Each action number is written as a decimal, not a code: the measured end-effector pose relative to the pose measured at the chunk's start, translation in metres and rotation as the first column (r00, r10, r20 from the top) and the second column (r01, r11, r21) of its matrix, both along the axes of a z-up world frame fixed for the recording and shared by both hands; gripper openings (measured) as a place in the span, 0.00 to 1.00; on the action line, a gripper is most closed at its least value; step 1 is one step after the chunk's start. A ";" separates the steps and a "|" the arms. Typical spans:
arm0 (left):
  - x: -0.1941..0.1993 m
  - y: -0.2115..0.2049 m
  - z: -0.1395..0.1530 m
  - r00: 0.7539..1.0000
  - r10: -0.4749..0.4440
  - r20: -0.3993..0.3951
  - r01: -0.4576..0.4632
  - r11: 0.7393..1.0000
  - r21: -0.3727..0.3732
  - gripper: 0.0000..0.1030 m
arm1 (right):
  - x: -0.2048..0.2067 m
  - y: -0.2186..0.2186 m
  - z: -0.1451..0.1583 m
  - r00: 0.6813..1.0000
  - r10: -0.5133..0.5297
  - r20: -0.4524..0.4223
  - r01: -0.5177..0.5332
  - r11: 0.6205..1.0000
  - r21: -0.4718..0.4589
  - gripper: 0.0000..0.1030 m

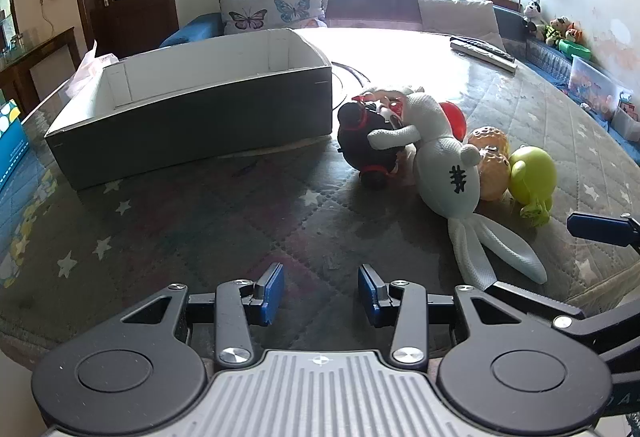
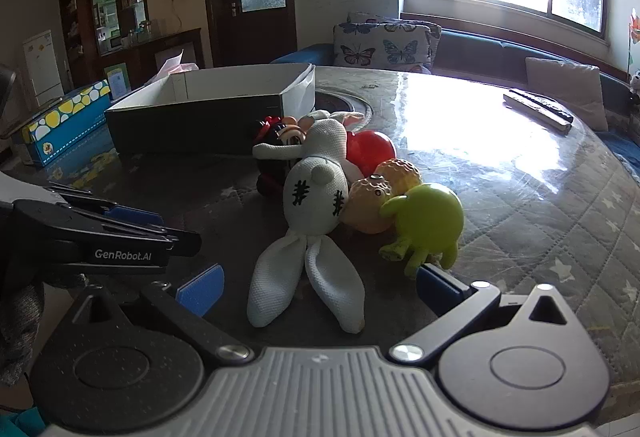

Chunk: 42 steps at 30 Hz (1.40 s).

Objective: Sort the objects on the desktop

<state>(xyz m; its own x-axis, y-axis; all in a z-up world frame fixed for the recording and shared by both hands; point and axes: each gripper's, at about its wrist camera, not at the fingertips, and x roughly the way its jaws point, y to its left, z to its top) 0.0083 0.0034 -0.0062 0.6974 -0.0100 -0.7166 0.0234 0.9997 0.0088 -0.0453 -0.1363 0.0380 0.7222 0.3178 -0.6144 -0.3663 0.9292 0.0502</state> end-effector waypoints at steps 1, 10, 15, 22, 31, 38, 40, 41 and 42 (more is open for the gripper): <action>0.001 0.000 0.000 1.000 -0.008 -0.001 0.008 1.000 -0.001 0.42 | 0.000 0.001 0.000 1.000 0.002 0.000 -0.002 1.000 0.000 1.00; 0.006 0.002 0.000 1.000 -0.007 -0.014 0.007 1.000 -0.007 0.42 | 0.003 0.001 0.000 1.000 0.003 -0.007 -0.003 1.000 0.005 1.00; 0.008 0.001 -0.001 1.000 -0.008 -0.020 0.007 1.000 -0.009 0.42 | 0.005 0.002 -0.001 1.000 0.006 -0.008 -0.006 1.000 0.005 1.00; 0.010 0.002 -0.001 1.000 -0.007 -0.024 0.007 1.000 -0.013 0.42 | 0.007 0.004 -0.001 1.000 0.010 -0.010 -0.010 1.000 0.000 1.00; 0.012 0.002 0.000 1.000 -0.007 -0.027 0.007 1.000 -0.015 0.42 | 0.009 0.006 -0.002 1.000 0.014 -0.011 -0.014 1.000 0.003 1.00; 0.013 0.003 -0.001 1.000 -0.008 -0.031 0.007 1.000 -0.019 0.42 | 0.010 0.006 -0.003 1.000 0.015 -0.013 -0.015 1.000 0.004 1.00; 0.014 0.004 -0.001 0.999 -0.008 -0.032 0.007 1.000 -0.023 0.42 | 0.010 0.006 -0.003 1.000 0.016 -0.013 -0.016 1.000 0.005 1.00; 0.014 0.004 -0.001 0.999 -0.008 -0.033 0.007 1.000 -0.025 0.42 | 0.010 0.006 -0.003 1.000 0.015 -0.013 -0.015 1.000 0.005 1.00; 0.015 0.005 0.000 0.999 -0.008 -0.034 0.007 1.000 -0.027 0.42 | 0.010 0.006 -0.003 1.000 0.015 -0.013 -0.015 1.000 0.004 1.00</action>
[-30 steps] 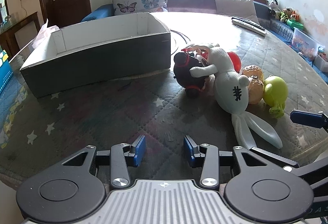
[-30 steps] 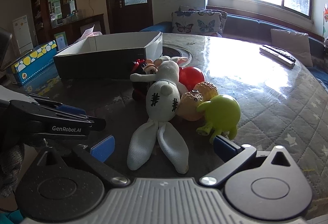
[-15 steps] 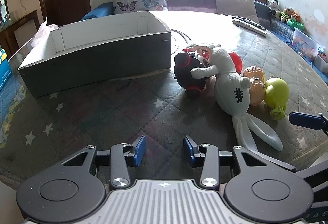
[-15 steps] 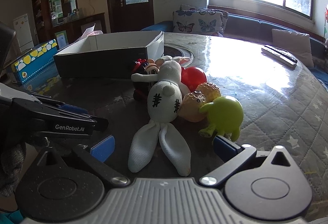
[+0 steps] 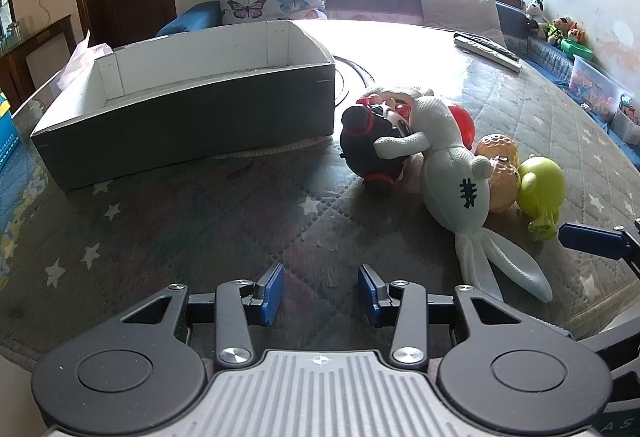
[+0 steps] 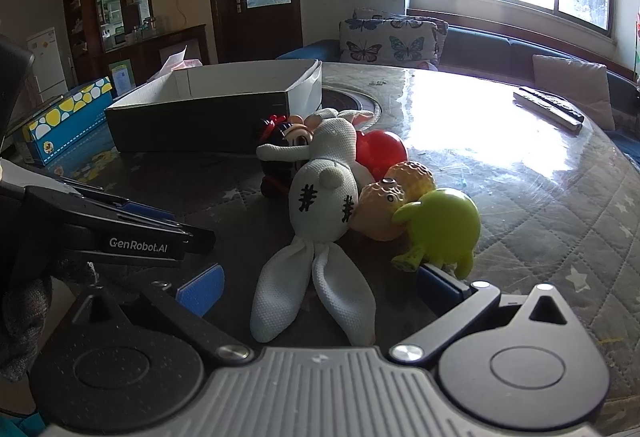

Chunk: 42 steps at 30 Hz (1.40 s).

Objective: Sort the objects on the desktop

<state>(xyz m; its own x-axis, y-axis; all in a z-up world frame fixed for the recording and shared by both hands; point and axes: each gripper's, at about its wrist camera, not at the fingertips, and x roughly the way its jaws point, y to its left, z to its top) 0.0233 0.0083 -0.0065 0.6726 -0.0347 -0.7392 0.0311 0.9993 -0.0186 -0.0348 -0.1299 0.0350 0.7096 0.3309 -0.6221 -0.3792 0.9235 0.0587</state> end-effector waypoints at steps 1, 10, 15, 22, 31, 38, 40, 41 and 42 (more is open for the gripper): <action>0.000 0.000 0.000 1.000 -0.001 0.000 0.001 1.000 -0.002 0.42 | 0.001 0.000 0.000 1.000 0.001 0.000 -0.001 1.000 0.000 1.00; 0.003 0.001 0.005 1.000 -0.011 0.000 0.011 1.000 -0.010 0.42 | 0.003 0.001 0.000 1.000 0.006 -0.001 -0.006 1.000 0.007 1.00; 0.005 0.003 0.008 1.000 -0.016 0.010 0.017 1.000 -0.020 0.42 | 0.006 0.003 0.000 1.000 0.008 -0.004 -0.008 1.000 0.008 0.99; 0.007 0.003 0.010 1.000 -0.026 0.015 0.026 0.999 -0.028 0.42 | 0.009 0.003 0.001 1.000 0.010 -0.009 -0.010 1.000 0.012 0.96; 0.010 0.008 0.017 0.999 -0.035 0.034 0.036 0.998 -0.041 0.42 | 0.008 0.008 0.006 0.999 0.037 0.003 -0.037 0.999 0.012 0.94; 0.010 0.012 0.026 0.996 -0.073 0.051 0.078 0.992 -0.102 0.42 | 0.011 0.012 0.008 0.998 0.062 0.003 -0.062 0.998 0.013 0.92; 0.011 0.010 0.030 0.993 -0.098 0.059 0.104 0.987 -0.125 0.42 | 0.013 0.014 0.007 0.997 0.072 0.000 -0.072 0.997 0.012 0.90; 0.012 0.009 0.032 0.992 -0.109 0.062 0.116 0.984 -0.135 0.42 | 0.014 0.015 0.007 0.997 0.078 -0.001 -0.078 0.997 0.013 0.88; 0.013 0.008 0.034 0.991 -0.122 0.063 0.130 0.980 -0.148 0.42 | 0.015 0.015 0.007 0.997 0.082 -0.002 -0.082 0.997 0.013 0.88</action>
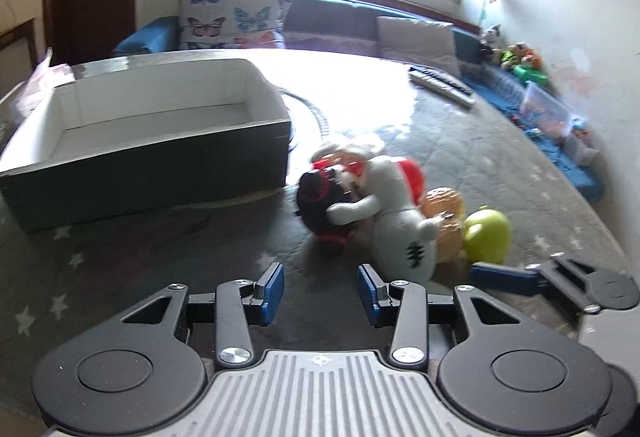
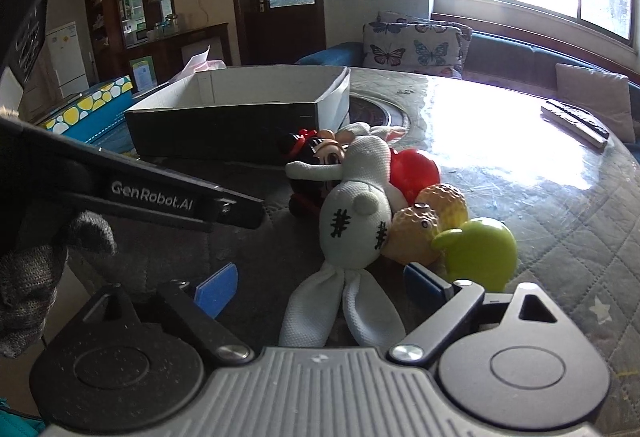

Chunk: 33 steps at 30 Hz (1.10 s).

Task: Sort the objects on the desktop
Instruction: 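Reach the left gripper to the white plush rabbit and close on it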

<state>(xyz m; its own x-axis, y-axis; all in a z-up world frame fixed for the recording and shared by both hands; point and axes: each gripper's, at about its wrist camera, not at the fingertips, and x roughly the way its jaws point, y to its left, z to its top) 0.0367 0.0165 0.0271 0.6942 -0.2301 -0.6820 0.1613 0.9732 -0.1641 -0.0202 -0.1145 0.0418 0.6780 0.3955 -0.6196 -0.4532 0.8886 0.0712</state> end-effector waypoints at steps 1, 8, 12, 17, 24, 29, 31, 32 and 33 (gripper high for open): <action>0.001 -0.001 0.001 1.000 -0.009 -0.002 0.009 1.000 -0.009 0.42 | 0.001 0.001 0.000 1.000 0.004 -0.001 -0.004 1.000 -0.001 0.87; 0.016 -0.010 0.004 0.997 -0.074 -0.022 0.072 0.995 -0.067 0.42 | 0.012 0.003 -0.002 1.000 0.023 -0.013 -0.023 1.000 0.016 0.78; 0.024 -0.016 0.004 0.995 -0.098 -0.030 0.095 0.991 -0.090 0.42 | 0.018 0.001 -0.005 0.999 0.019 -0.032 -0.018 0.999 0.032 0.70; 0.039 -0.015 -0.001 0.992 -0.100 -0.072 0.091 0.988 -0.128 0.42 | 0.026 -0.004 -0.007 0.999 0.005 -0.048 -0.003 0.999 0.049 0.66; 0.056 -0.008 -0.008 0.984 -0.127 -0.128 0.092 0.964 -0.250 0.42 | 0.035 -0.011 -0.010 0.997 -0.022 -0.071 0.028 0.996 0.079 0.54; 0.061 -0.003 -0.010 0.978 -0.145 -0.150 0.095 0.950 -0.297 0.42 | 0.039 -0.016 -0.012 0.996 -0.034 -0.081 0.042 0.995 0.095 0.46; 0.064 -0.004 -0.011 0.976 -0.149 -0.160 0.094 0.945 -0.313 0.42 | 0.041 -0.018 -0.013 0.996 -0.039 -0.086 0.048 0.994 0.101 0.43; 0.066 -0.005 -0.012 0.976 -0.145 -0.165 0.088 0.946 -0.311 0.42 | 0.041 -0.018 -0.013 0.995 -0.041 -0.086 0.050 0.994 0.100 0.40; 0.067 -0.005 -0.013 0.975 -0.143 -0.168 0.086 0.948 -0.308 0.42 | 0.040 -0.018 -0.013 0.995 -0.043 -0.085 0.051 0.994 0.099 0.39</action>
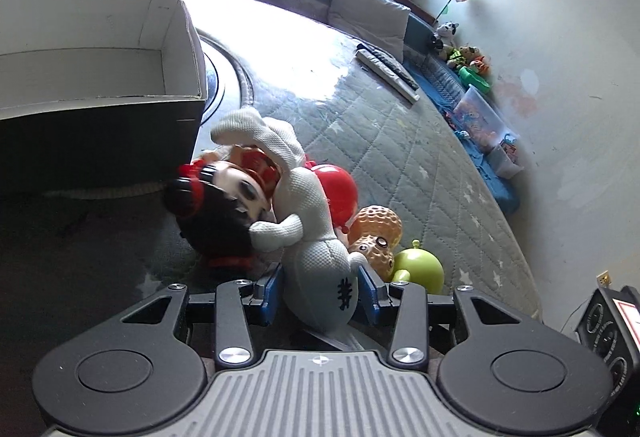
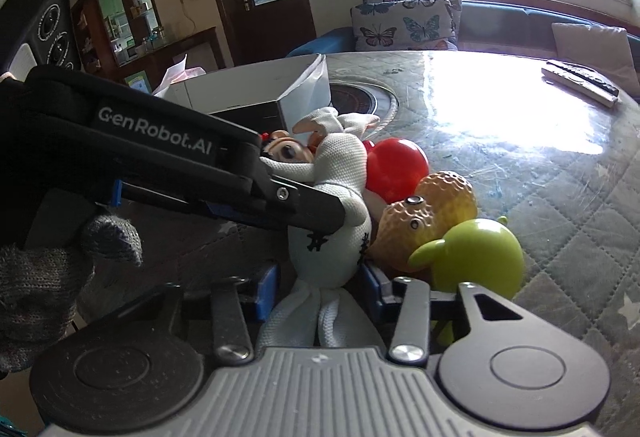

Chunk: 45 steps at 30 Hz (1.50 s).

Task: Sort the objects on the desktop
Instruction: 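Reach the left gripper to the white plush rabbit and close on it, then lift the white rabbit with the left gripper and drop it into the grey box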

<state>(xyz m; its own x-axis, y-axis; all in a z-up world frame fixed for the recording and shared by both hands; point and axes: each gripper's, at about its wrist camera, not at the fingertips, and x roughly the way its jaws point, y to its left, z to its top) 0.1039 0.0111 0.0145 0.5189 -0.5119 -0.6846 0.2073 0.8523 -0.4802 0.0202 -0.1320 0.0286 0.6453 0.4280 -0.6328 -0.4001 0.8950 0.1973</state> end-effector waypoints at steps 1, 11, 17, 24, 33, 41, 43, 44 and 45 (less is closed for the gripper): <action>0.001 -0.001 0.000 1.000 0.003 0.001 -0.003 1.000 0.006 0.42 | 0.000 0.000 0.000 1.000 0.001 0.001 -0.001 1.000 0.001 0.38; 0.001 0.000 -0.007 1.000 0.009 0.023 -0.009 1.000 -0.004 0.41 | 0.000 0.002 0.000 1.000 0.002 0.005 -0.002 1.000 -0.014 0.33; 0.006 0.006 -0.014 0.999 0.032 -0.037 -0.035 0.997 -0.070 0.44 | -0.002 0.004 0.002 1.000 -0.004 0.006 0.004 1.000 -0.021 0.31; -0.008 0.013 -0.005 0.999 0.042 0.016 -0.041 0.996 -0.085 0.37 | -0.010 0.006 0.011 0.999 0.016 0.036 -0.016 1.000 -0.010 0.28; -0.030 0.041 0.026 0.982 0.124 0.141 -0.107 0.986 -0.125 0.37 | -0.011 0.028 0.042 0.985 0.093 0.145 -0.090 0.996 -0.025 0.28; -0.033 0.093 0.050 0.937 0.270 0.222 -0.233 0.956 -0.177 0.37 | 0.016 0.080 0.074 0.944 0.241 0.224 -0.223 0.969 -0.104 0.28; -0.029 0.108 0.053 0.925 0.304 0.228 -0.265 0.946 -0.186 0.37 | 0.026 0.096 0.078 0.933 0.274 0.233 -0.252 0.960 -0.119 0.28; -0.026 0.116 0.054 0.919 0.323 0.227 -0.284 0.940 -0.190 0.37 | 0.030 0.104 0.080 0.928 0.287 0.237 -0.264 0.956 -0.125 0.28; -0.022 0.123 0.056 0.913 0.338 0.228 -0.298 0.935 -0.193 0.37 | 0.034 0.113 0.082 0.922 0.302 0.241 -0.277 0.951 -0.135 0.28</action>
